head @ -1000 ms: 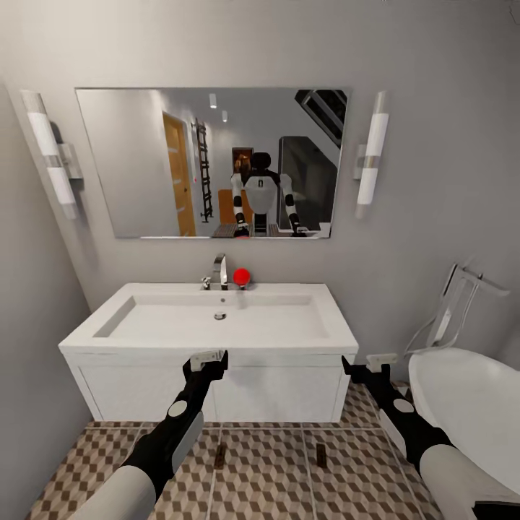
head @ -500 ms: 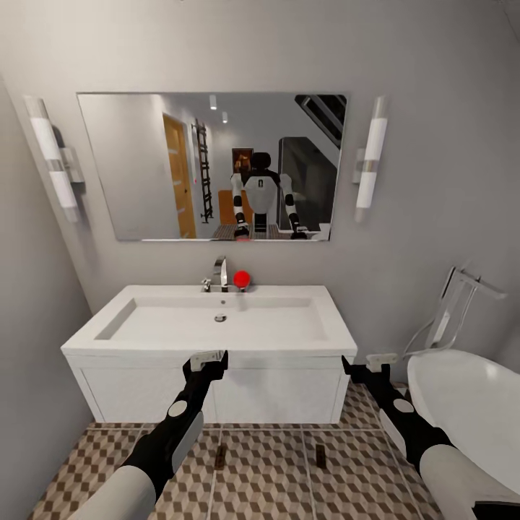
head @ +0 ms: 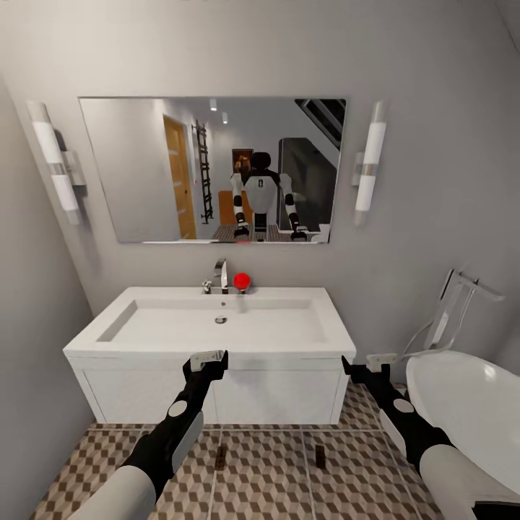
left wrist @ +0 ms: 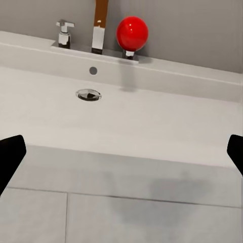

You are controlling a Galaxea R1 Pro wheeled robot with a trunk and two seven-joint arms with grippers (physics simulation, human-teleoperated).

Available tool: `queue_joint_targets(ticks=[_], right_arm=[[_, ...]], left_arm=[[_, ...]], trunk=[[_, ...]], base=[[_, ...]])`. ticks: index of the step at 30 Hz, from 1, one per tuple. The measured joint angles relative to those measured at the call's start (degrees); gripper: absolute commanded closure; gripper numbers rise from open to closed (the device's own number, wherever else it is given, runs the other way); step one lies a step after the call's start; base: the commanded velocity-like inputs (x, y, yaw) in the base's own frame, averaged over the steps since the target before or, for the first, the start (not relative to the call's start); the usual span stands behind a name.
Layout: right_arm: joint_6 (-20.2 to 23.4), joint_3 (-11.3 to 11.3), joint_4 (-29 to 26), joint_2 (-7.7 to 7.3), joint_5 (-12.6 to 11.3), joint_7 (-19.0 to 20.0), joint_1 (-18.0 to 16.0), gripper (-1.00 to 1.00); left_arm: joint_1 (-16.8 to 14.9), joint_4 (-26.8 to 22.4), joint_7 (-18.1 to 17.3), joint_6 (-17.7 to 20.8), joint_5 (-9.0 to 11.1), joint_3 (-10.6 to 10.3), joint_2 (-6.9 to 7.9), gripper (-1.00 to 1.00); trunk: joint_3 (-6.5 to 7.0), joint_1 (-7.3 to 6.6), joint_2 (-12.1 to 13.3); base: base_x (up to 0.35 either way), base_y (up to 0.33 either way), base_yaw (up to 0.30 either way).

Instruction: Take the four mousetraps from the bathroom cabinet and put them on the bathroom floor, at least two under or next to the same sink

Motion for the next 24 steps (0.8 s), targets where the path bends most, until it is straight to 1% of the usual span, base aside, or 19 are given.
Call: queue_joint_targets(ticks=[24], right_arm=[[0.0,0.0,0.01,-0.02,0.0,0.0,0.0,-1.0]], left_arm=[[0.0,0.0,0.0,0.02,0.0,0.0,0.03,-1.0]], trunk=[[4.33,-5.28,9.65]], base=[[0.0,0.0,0.0]])
